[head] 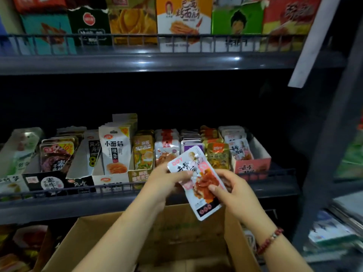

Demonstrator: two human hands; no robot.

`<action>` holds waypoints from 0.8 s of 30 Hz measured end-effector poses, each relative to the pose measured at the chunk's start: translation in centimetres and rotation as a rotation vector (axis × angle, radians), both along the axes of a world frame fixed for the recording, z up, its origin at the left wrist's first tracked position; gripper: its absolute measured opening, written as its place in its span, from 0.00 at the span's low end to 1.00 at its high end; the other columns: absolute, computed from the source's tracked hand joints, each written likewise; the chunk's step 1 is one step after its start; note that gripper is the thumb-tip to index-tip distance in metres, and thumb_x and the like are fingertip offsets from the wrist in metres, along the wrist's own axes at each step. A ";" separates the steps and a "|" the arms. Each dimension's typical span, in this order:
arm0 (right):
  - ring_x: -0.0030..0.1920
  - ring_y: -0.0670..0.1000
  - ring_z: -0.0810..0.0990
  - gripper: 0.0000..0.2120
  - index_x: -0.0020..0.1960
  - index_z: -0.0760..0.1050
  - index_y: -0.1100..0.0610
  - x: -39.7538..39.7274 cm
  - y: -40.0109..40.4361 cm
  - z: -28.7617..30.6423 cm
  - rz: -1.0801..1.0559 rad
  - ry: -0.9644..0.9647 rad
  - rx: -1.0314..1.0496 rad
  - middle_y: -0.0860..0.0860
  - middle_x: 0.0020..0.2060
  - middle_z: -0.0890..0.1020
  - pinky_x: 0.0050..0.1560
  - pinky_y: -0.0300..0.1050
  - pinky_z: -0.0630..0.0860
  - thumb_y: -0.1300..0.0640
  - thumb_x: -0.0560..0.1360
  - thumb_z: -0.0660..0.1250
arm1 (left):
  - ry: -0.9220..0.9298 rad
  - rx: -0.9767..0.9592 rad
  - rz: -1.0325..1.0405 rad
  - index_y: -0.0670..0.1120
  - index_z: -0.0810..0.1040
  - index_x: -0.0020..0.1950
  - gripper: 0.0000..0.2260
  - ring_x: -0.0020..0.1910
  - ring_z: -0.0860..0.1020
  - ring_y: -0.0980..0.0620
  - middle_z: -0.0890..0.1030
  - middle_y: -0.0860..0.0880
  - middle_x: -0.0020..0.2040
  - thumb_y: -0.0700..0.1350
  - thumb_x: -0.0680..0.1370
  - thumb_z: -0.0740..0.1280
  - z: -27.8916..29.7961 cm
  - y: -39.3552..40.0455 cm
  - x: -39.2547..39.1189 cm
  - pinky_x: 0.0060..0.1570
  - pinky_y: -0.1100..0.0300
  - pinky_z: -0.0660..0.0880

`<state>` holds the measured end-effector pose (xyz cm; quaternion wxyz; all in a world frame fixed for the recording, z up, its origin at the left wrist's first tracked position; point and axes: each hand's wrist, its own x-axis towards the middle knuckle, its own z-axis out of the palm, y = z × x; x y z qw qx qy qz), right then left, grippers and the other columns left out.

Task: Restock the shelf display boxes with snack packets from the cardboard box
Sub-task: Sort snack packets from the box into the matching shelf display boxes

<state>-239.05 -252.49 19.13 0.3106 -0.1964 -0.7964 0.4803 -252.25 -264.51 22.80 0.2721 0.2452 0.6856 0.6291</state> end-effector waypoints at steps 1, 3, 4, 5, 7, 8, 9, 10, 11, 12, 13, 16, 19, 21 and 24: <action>0.47 0.37 0.80 0.14 0.56 0.75 0.44 0.3 0.6 0.1 -0.035 0.042 0.017 0.40 0.47 0.81 0.40 0.31 0.77 0.61 0.76 0.68 | 0.082 -0.045 -0.035 0.45 0.78 0.51 0.11 0.44 0.84 0.50 0.86 0.47 0.45 0.38 0.71 0.75 0.8 0.6 -0.4 0.49 0.52 0.81; 0.48 0.33 0.79 0.15 0.55 0.74 0.40 0.8 2.1 0.2 -0.099 0.116 0.052 0.37 0.49 0.79 0.41 0.29 0.76 0.60 0.76 0.68 | 0.252 -0.095 -0.113 0.41 0.77 0.53 0.14 0.35 0.83 0.55 0.85 0.45 0.43 0.35 0.71 0.75 2.7 2.0 -0.9 0.34 0.62 0.79; 0.50 0.34 0.78 0.16 0.55 0.73 0.39 0.9 2.9 0.2 -0.131 0.153 0.058 0.37 0.50 0.79 0.44 0.31 0.77 0.59 0.76 0.67 | 0.344 -0.110 -0.136 0.40 0.77 0.53 0.13 0.31 0.82 0.56 0.84 0.45 0.42 0.35 0.71 0.75 3.5 2.9 -0.9 0.29 0.64 0.77; 0.53 0.38 0.78 0.16 0.58 0.73 0.39 1.0 3.7 0.0 -0.173 0.191 0.056 0.39 0.54 0.79 0.49 0.34 0.77 0.58 0.77 0.67 | 0.435 -0.116 -0.138 0.41 0.76 0.52 0.12 0.30 0.81 0.55 0.83 0.45 0.41 0.35 0.72 0.74 4.3 3.9 -0.7 0.27 0.63 0.77; 0.60 0.45 0.75 0.21 0.67 0.69 0.45 1.2 5.4 -0.4 -0.303 0.227 0.079 0.44 0.61 0.74 0.58 0.41 0.74 0.57 0.77 0.67 | 0.589 -0.091 -0.089 0.45 0.76 0.48 0.10 0.35 0.82 0.49 0.82 0.46 0.41 0.37 0.72 0.74 5.4 6.5 -0.4 0.32 0.56 0.81; 0.63 0.46 0.71 0.24 0.71 0.65 0.47 1.4 6.1 -0.5 -0.365 0.215 0.100 0.45 0.63 0.70 0.61 0.41 0.70 0.57 0.77 0.66 | 0.641 -0.054 -0.056 0.46 0.75 0.47 0.09 0.39 0.83 0.47 0.82 0.47 0.42 0.38 0.73 0.74 5.6 8.1 -0.5 0.35 0.54 0.82; 0.67 0.48 0.67 0.27 0.74 0.61 0.48 1.5 6.8 -0.7 -0.411 0.185 0.123 0.46 0.65 0.68 0.64 0.42 0.66 0.58 0.77 0.65 | 0.685 -0.004 -0.026 0.47 0.74 0.48 0.10 0.42 0.82 0.45 0.82 0.47 0.43 0.40 0.73 0.74 5.7 9.7 -0.5 0.40 0.52 0.82; 0.70 0.48 0.62 0.29 0.75 0.58 0.49 1.6 7.5 -0.9 -0.439 0.138 0.157 0.47 0.68 0.66 0.67 0.44 0.62 0.59 0.77 0.64 | 0.731 0.040 0.006 0.48 0.73 0.49 0.10 0.45 0.82 0.45 0.81 0.46 0.46 0.41 0.74 0.74 5.6 11.3 -0.6 0.44 0.49 0.81; 0.72 0.48 0.57 0.31 0.76 0.55 0.51 1.6 8.2 -1.2 -0.450 0.084 0.209 0.48 0.72 0.63 0.70 0.46 0.58 0.60 0.77 0.64 | 0.780 0.068 0.032 0.49 0.72 0.50 0.11 0.47 0.81 0.45 0.81 0.46 0.49 0.43 0.74 0.73 5.6 12.9 -0.6 0.47 0.50 0.80; 0.73 0.48 0.55 0.32 0.77 0.53 0.51 1.5 8.8 -1.7 -0.446 0.021 0.271 0.49 0.74 0.60 0.72 0.48 0.55 0.60 0.78 0.63 | 0.827 0.088 0.046 0.50 0.72 0.52 0.12 0.49 0.80 0.47 0.81 0.47 0.53 0.43 0.75 0.73 5.4 14.4 -0.5 0.49 0.56 0.79; 0.75 0.49 0.52 0.32 0.77 0.51 0.52 1.3 9.5 -2.2 -0.432 -0.051 0.329 0.48 0.76 0.57 0.74 0.50 0.52 0.59 0.78 0.62 | 0.868 0.102 0.040 0.50 0.72 0.54 0.11 0.49 0.79 0.50 0.80 0.48 0.54 0.43 0.75 0.72 5.3 15.7 -0.4 0.46 0.68 0.75; 0.77 0.49 0.43 0.33 0.78 0.44 0.48 0.9 10.9 -3.3 -0.368 -0.232 0.373 0.45 0.77 0.46 0.75 0.52 0.44 0.56 0.80 0.59 | 0.973 0.080 -0.009 0.44 0.74 0.65 0.15 0.53 0.78 0.51 0.78 0.45 0.62 0.39 0.78 0.68 4.9 19.5 0.3 0.37 0.77 0.67; 0.77 0.49 0.41 0.34 0.78 0.41 0.46 0.6 11.9 -4.1 -0.342 -0.306 0.398 0.44 0.77 0.43 0.76 0.54 0.44 0.55 0.80 0.58 | 1.122 -0.083 -0.076 0.45 0.73 0.69 0.18 0.62 0.75 0.44 0.76 0.44 0.67 0.37 0.79 0.66 3.9 22.3 0.5 0.49 0.62 0.73; 0.77 0.48 0.42 0.34 0.78 0.42 0.45 0.6 12.1 -4.4 -0.343 -0.333 0.399 0.43 0.77 0.44 0.76 0.55 0.45 0.55 0.80 0.59 | 1.143 -0.191 -0.153 0.46 0.72 0.71 0.22 0.65 0.74 0.44 0.75 0.43 0.67 0.35 0.78 0.66 2.7 23.5 0.4 0.57 0.56 0.73; 0.76 0.48 0.43 0.33 0.78 0.44 0.45 0.6 12.1 -4.6 -0.357 -0.335 0.417 0.42 0.77 0.45 0.75 0.54 0.44 0.56 0.79 0.59 | 1.242 -0.437 -0.150 0.48 0.68 0.73 0.25 0.64 0.73 0.42 0.76 0.43 0.65 0.36 0.77 0.67 1.0 24.4 0.3 0.63 0.51 0.70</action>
